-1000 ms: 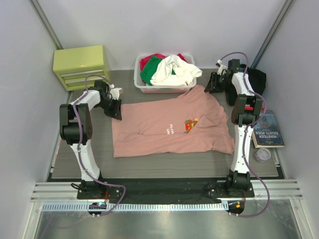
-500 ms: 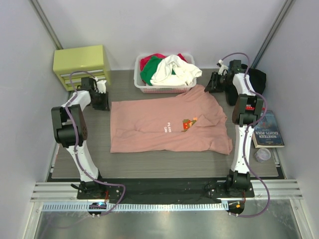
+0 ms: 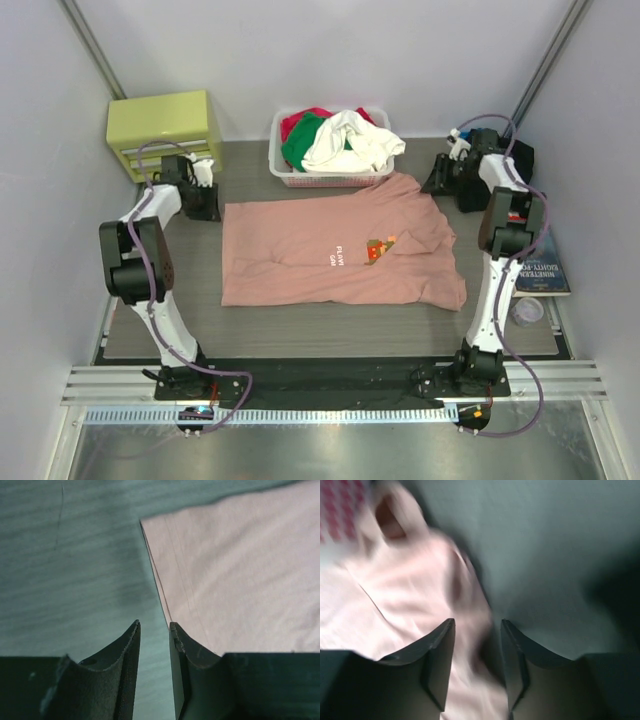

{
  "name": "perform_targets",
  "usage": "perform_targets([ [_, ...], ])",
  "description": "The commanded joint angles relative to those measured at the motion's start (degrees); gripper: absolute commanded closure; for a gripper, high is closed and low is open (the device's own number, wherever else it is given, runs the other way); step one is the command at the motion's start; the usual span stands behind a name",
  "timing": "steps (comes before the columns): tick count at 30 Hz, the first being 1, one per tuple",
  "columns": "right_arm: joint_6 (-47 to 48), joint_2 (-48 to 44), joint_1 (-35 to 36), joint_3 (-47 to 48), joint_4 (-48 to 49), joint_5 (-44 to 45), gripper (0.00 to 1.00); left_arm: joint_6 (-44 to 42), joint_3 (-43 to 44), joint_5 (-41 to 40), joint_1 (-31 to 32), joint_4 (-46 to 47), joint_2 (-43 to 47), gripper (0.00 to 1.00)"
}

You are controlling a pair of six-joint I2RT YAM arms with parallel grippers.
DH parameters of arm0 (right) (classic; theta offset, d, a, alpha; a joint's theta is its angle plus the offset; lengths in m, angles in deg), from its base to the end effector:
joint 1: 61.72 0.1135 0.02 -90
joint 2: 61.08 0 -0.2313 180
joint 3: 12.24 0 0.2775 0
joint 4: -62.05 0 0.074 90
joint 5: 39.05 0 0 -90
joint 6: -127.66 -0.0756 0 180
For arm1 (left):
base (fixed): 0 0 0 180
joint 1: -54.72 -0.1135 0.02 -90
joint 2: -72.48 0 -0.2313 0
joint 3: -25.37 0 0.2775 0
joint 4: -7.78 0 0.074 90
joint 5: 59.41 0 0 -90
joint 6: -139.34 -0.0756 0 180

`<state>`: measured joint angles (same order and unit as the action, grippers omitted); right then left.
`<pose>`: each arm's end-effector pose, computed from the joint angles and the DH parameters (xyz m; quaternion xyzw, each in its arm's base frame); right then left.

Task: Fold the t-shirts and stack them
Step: Fold the other side of the tshirt into a rectangle

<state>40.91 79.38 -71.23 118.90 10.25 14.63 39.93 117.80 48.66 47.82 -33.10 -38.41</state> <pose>0.5374 -0.0446 0.0977 -0.0274 0.9230 0.2736 0.2690 0.4397 0.0296 0.1162 0.0624 0.9513 -0.1129 0.2799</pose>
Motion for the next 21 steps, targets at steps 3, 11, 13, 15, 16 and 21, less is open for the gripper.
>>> perform_targets([
  [3,13.3,-29.1,-6.5,-23.9,-2.2,9.2,0.46,-1.2,-10.8,4.7,-1.3,2.6,14.2,0.69],
  [11,22.7,-51.4,-6.6,-38.0,-20.9,9.6,0.43,0.4,-14.9,6.2,-1.3,1.9,18.2,0.69],
  [13,23.1,-52.9,-6.6,-39.0,-22.5,7.2,0.43,1.0,-15.4,7.4,-1.3,2.0,18.3,0.68],
  [15,23.2,-54.4,-6.5,-41.2,-22.7,6.4,0.46,1.8,-15.8,7.9,-1.2,2.1,18.5,0.7],
  [16,22.9,-54.7,-6.5,-43.0,-22.5,6.5,0.57,2.1,-15.8,8.2,-1.1,2.1,18.6,0.73],
  [21,21.5,-54.1,-6.4,-48.7,-17.6,7.8,0.56,2.1,-17.0,6.6,-0.7,2.2,19.3,0.73],
])
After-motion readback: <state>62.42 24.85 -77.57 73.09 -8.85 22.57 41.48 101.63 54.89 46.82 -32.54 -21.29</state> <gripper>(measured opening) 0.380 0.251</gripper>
